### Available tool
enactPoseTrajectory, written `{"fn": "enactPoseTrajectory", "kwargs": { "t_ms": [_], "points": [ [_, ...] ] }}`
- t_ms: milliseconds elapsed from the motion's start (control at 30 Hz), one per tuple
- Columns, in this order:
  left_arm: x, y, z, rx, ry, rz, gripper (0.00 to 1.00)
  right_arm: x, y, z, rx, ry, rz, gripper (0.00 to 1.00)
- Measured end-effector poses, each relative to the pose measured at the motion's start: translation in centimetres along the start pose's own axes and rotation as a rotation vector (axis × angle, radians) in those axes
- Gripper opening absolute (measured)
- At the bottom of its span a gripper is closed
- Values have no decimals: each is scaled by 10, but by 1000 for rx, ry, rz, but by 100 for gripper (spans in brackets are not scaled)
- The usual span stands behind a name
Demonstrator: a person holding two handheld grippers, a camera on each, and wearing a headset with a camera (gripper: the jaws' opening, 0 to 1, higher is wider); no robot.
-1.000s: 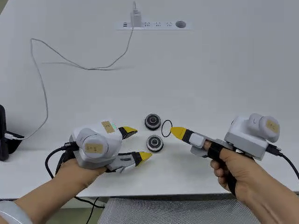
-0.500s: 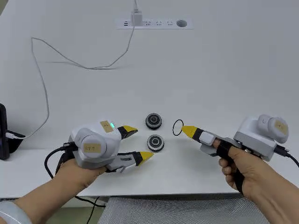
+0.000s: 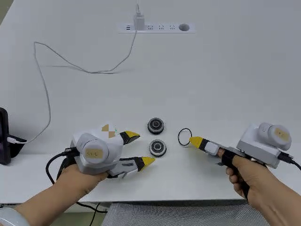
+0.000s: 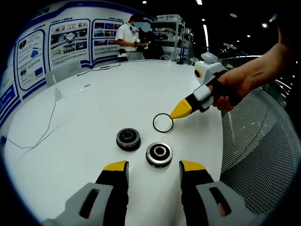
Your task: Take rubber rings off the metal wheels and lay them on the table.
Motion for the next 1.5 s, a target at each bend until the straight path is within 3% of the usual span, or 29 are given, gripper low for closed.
{"fn": "enactPoseTrajectory", "kwargs": {
  "t_ms": [600,900,1133,1267,1500],
  "points": [
    [0,2,0,-3,0,5,43,5,15,5,-76,-23,-202,18],
    [2,3,0,-4,2,7,42,3,10,5,-58,-26,-197,19],
    [3,3,1,-8,8,4,39,-2,-2,9,-9,-31,-178,19],
    [4,4,1,-12,15,6,34,-7,-6,11,5,-42,-175,19],
    [7,5,4,-16,17,7,34,-16,-12,13,25,-68,-171,18]
  ]
}}
Point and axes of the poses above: the centre of the closed fingertips' face, and the gripper's own axes: z roughly forward along the fingers, y roughly to its right, x roughly out of its top, the point moved 9 cm from there along -z, roughly backward along the fingers, and after that the axes turned 7 degrees about z, right-handed, at the moved point
